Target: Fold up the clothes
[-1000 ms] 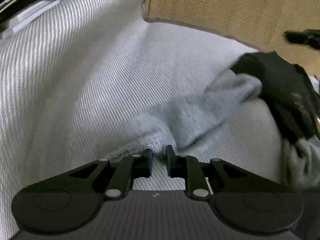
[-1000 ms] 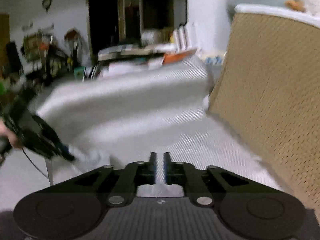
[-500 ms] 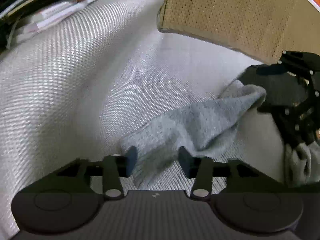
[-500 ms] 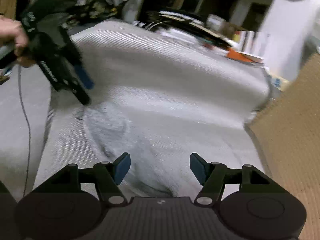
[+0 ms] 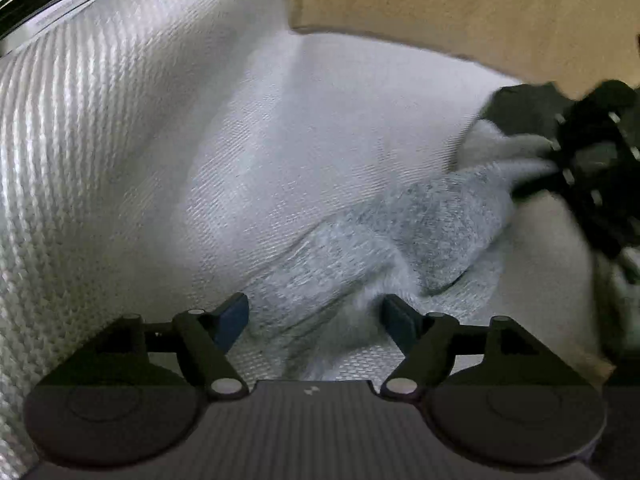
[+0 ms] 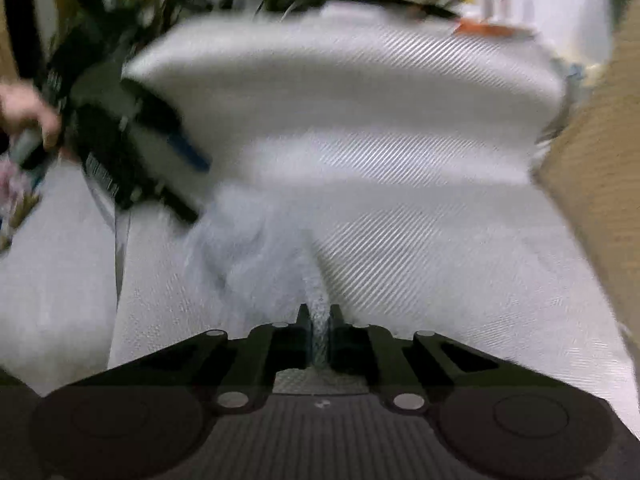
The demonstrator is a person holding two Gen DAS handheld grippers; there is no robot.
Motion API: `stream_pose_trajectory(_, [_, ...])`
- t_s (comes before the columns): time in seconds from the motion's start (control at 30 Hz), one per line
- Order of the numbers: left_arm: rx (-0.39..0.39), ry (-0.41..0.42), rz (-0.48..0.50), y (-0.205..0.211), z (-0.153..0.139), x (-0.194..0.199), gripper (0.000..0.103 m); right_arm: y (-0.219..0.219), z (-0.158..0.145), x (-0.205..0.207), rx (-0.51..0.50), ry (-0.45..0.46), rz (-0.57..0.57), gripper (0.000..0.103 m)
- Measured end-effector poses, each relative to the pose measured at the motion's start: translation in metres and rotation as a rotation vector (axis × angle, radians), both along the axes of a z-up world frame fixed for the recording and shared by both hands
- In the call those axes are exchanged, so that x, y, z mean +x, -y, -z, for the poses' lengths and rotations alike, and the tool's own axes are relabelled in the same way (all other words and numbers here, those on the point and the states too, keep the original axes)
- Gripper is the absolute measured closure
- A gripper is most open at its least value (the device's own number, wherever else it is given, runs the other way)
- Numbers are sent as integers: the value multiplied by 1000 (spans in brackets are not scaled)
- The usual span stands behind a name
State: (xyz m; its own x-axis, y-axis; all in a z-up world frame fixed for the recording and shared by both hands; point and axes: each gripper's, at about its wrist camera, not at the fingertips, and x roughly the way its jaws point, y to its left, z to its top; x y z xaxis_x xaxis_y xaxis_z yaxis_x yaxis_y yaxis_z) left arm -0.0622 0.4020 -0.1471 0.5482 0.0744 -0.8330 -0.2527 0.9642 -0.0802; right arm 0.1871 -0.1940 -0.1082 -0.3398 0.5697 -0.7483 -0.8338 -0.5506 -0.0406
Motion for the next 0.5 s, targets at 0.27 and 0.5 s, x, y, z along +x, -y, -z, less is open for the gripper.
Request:
stream_pose_trajectory(0.27, [-77,48,124,10,-2,23,28,19,-33,22,92,-46,-9,95])
stream_pose_trajectory(0.5, [-103,-76,259,12,44,53,31,22,-27,23,70,-53,-43,95])
